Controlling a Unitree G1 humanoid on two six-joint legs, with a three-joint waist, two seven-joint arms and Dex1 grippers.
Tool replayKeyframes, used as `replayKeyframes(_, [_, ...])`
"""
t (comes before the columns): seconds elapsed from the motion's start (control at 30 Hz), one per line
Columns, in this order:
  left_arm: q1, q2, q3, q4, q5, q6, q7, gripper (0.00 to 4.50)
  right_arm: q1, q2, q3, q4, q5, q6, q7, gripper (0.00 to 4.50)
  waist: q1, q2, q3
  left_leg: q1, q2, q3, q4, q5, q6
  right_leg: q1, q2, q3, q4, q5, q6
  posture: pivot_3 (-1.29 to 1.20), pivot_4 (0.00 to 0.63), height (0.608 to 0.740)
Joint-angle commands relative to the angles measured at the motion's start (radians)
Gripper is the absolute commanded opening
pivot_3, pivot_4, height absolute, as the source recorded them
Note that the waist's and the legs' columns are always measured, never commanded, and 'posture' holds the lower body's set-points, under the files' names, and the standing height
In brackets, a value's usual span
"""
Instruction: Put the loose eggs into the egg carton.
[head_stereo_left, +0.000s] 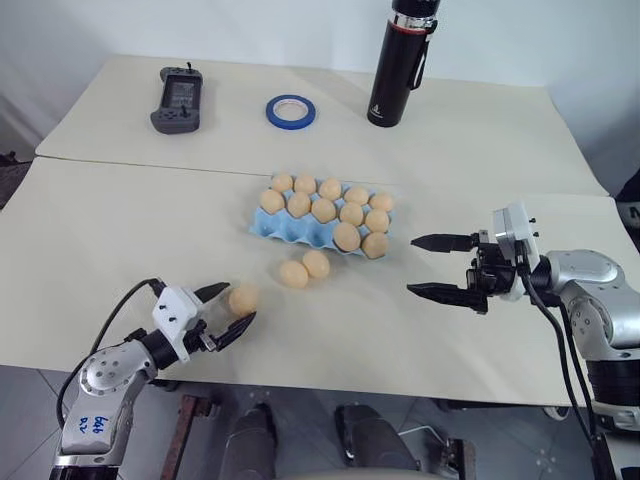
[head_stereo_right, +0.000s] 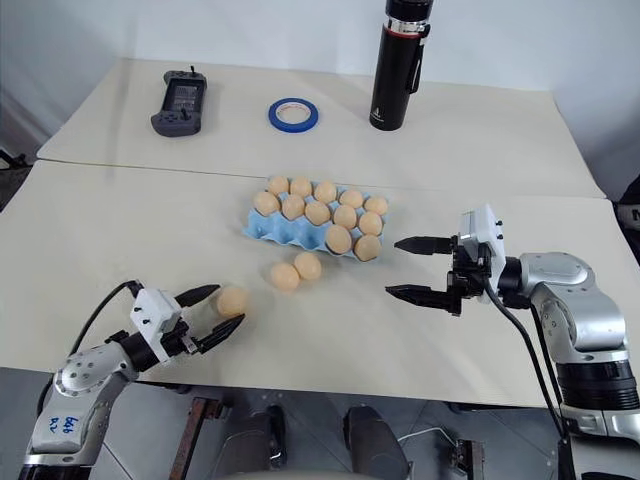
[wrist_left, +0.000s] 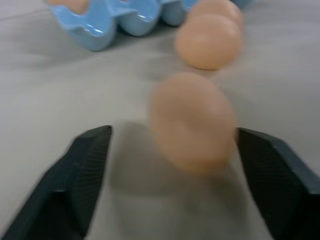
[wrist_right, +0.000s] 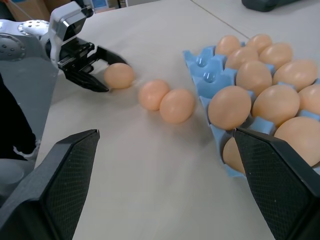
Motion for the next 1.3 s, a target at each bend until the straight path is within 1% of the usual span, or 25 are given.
replayKeyframes(0.03, [-0.020,0.012,-0.002,0.009,0.003,-0.015,-0.010,2.41,0.010,-0.009,-0.035,-0.038,0.020,-0.004,-0.012,4.50,0.001,0.000,0.000,0.000,0.000,0.000,0.000,0.000,0.000,0.000,0.000,0.000,0.000,0.000,0.000,0.00,0.150,0.740])
replayKeyframes(0.1, [-0.032,0.011,0.002,0.019,0.000,-0.019,-0.009,1.79,0.010,-0.007,-0.035,-0.039,0.018,-0.006,-0.019,4.50,0.001,0.000,0.000,0.000,0.000,0.000,0.000,0.000,0.000,0.000,0.000,0.000,0.000,0.000,0.000,0.00,0.150,0.740])
replayKeyframes(0.13, [-0.038,0.011,0.004,0.026,-0.004,-0.030,-0.016,1.55,0.009,-0.006,-0.035,-0.039,0.017,-0.008,-0.023,4.50,0.002,0.000,0.000,0.000,0.000,0.000,0.000,0.000,0.000,0.000,-0.001,0.000,0.000,0.000,0.000,0.00,0.150,0.740])
replayKeyframes(0.17, [-0.044,0.013,0.007,0.033,-0.003,-0.042,-0.020,1.17,0.009,-0.006,-0.034,-0.038,0.016,-0.010,-0.026,4.50,0.002,0.000,0.000,0.000,0.000,0.000,0.000,0.000,0.000,0.000,-0.001,0.000,0.000,0.000,0.000,0.00,0.150,0.740])
replayKeyframes(0.27, [-0.059,0.010,0.018,0.046,-0.002,-0.055,-0.011,0.21,0.009,-0.005,-0.033,-0.035,0.014,-0.016,-0.028,4.50,0.001,0.000,0.000,0.000,0.000,0.000,0.000,0.000,0.001,0.000,-0.001,0.000,0.000,0.000,0.000,0.00,0.150,0.740])
replayKeyframes(0.3, [-0.067,0.007,0.021,0.046,-0.009,-0.059,-0.010,0.04,0.011,-0.006,-0.033,-0.035,0.014,-0.018,-0.029,4.50,0.001,0.000,0.000,0.000,0.000,0.000,0.000,0.000,0.000,0.000,-0.001,-0.001,0.000,0.000,0.000,0.00,0.150,0.740])
replayKeyframes(0.53, [-0.109,-0.005,0.036,0.061,-0.021,-0.038,0.016,0.04,0.017,-0.005,-0.031,-0.033,0.007,-0.029,-0.038,4.50,0.002,0.000,0.000,0.000,0.000,0.000,0.000,0.000,0.001,0.000,-0.001,-0.001,0.000,0.000,0.000,0.00,0.150,0.740])
replayKeyframes(0.6, [-0.107,0.017,0.033,0.058,-0.027,-0.027,-0.014,0.04,0.014,-0.004,-0.032,-0.030,0.005,-0.032,-0.043,4.50,0.001,0.000,0.000,0.000,0.000,0.000,0.000,0.000,0.001,0.000,-0.001,-0.001,0.001,0.000,0.000,0.00,0.150,0.740])
replayKeyframes(0.63, [-0.103,0.020,0.042,0.049,-0.028,-0.002,0.000,0.04,0.015,-0.005,-0.034,-0.030,0.006,-0.032,-0.045,4.50,0.001,0.000,0.000,0.000,0.000,0.000,0.000,0.000,0.001,0.000,-0.001,-0.001,0.001,0.000,0.000,0.00,0.150,0.740])
replayKeyframes(0.67, [-0.099,0.022,0.051,0.036,-0.039,0.027,0.008,0.20,0.017,-0.006,-0.034,-0.030,0.006,-0.033,-0.045,4.50,0.002,0.000,0.000,0.000,0.000,0.000,0.000,0.000,0.001,0.000,0.000,-0.001,0.001,0.000,0.000,0.00,0.150,0.740])
replayKeyframes(0.77, [-0.073,0.037,0.071,-0.021,-0.075,0.087,-0.002,0.90,0.025,-0.011,-0.037,-0.031,0.006,-0.037,-0.045,4.50,0.001,0.000,0.000,0.000,0.000,0.000,0.001,0.000,0.001,0.000,0.000,-0.002,0.002,0.000,0.001,0.00,0.150,0.740])
replayKeyframes(0.93, [-0.007,0.076,0.117,-0.119,-0.138,0.149,-0.029,2.51,0.033,-0.017,-0.046,-0.038,0.012,-0.034,-0.046,4.50,0.001,0.000,0.000,0.000,0.000,0.000,0.001,0.000,0.000,0.000,-0.001,-0.002,0.004,-0.001,0.001,0.00,0.150,0.740])
replayKeyframes(1.07, [0.117,0.128,0.132,-0.307,-0.239,0.251,-0.073,3.82,0.047,-0.024,-0.053,-0.044,0.014,-0.028,-0.044,4.50,0.000,0.000,0.000,0.000,0.000,0.000,0.001,0.000,0.000,0.000,-0.001,-0.002,0.003,-0.001,0.001,0.00,0.150,0.740])
replayKeyframes(1.13, [0.139,0.132,0.140,-0.349,-0.251,0.267,-0.057,4.47,0.045,-0.024,-0.051,-0.043,0.014,-0.027,-0.044,4.50,0.000,0.000,0.000,0.000,0.000,0.000,0.001,0.000,0.001,0.000,-0.002,-0.002,0.003,-0.001,0.000,0.00,0.150,0.740])
replayKeyframes(1.2, [0.146,0.128,0.153,-0.381,-0.252,0.279,-0.031,4.47,0.040,-0.023,-0.047,-0.040,0.013,-0.026,-0.044,4.50,0.001,0.000,0.000,0.000,0.000,0.000,0.001,0.000,0.001,0.000,-0.002,-0.002,0.003,-0.001,0.000,0.00,0.150,0.740])
replayKeyframes(1.3, [0.120,0.106,0.148,-0.391,-0.207,0.239,0.011,4.47,0.033,-0.022,-0.040,-0.032,0.010,-0.026,-0.040,4.50,0.002,0.000,0.000,0.001,0.000,-0.001,0.002,0.000,0.001,0.001,-0.002,-0.002,0.003,-0.003,-0.004,0.00,0.150,0.740])
